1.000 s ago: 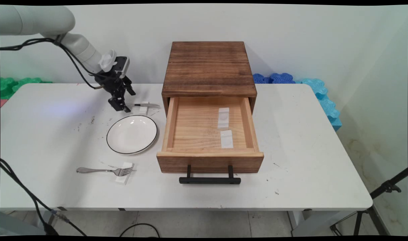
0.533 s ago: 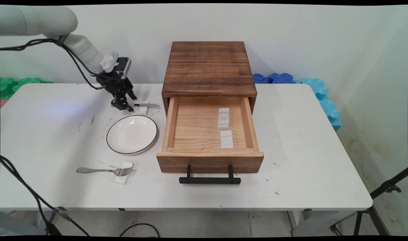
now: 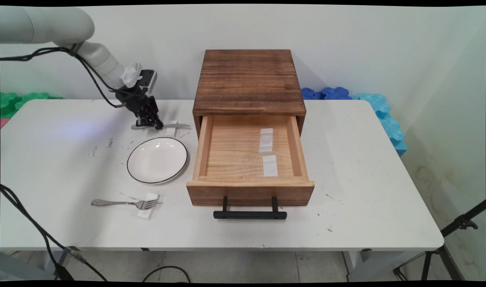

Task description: Place the picked object into the drawer

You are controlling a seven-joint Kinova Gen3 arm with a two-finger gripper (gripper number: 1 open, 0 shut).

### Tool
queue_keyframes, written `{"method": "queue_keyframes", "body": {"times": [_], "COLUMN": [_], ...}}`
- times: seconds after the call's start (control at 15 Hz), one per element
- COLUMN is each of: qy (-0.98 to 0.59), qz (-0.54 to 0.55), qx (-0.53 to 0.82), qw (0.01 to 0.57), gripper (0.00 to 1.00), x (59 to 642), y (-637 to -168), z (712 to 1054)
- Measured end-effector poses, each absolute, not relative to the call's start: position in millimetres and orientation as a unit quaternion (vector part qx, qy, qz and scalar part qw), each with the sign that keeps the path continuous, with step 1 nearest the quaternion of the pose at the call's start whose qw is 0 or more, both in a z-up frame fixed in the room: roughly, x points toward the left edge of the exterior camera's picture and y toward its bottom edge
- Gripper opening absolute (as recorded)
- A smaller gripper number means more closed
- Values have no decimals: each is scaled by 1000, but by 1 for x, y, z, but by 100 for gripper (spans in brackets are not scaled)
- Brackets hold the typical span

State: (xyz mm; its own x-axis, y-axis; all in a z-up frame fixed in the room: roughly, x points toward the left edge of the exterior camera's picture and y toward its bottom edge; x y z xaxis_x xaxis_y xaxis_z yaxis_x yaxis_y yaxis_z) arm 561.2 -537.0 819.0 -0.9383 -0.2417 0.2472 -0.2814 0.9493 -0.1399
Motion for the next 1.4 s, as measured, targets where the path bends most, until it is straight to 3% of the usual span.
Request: {"method": "queue_keyframes", "body": {"times": [0.6, 1.4], "qy": [-978, -975], "qz": [96, 129], "qx": [142, 137], "qw": [115, 117], "gripper": [0, 0], "x": [560, 556], "y": [-533, -496], "z": [823, 886]}}
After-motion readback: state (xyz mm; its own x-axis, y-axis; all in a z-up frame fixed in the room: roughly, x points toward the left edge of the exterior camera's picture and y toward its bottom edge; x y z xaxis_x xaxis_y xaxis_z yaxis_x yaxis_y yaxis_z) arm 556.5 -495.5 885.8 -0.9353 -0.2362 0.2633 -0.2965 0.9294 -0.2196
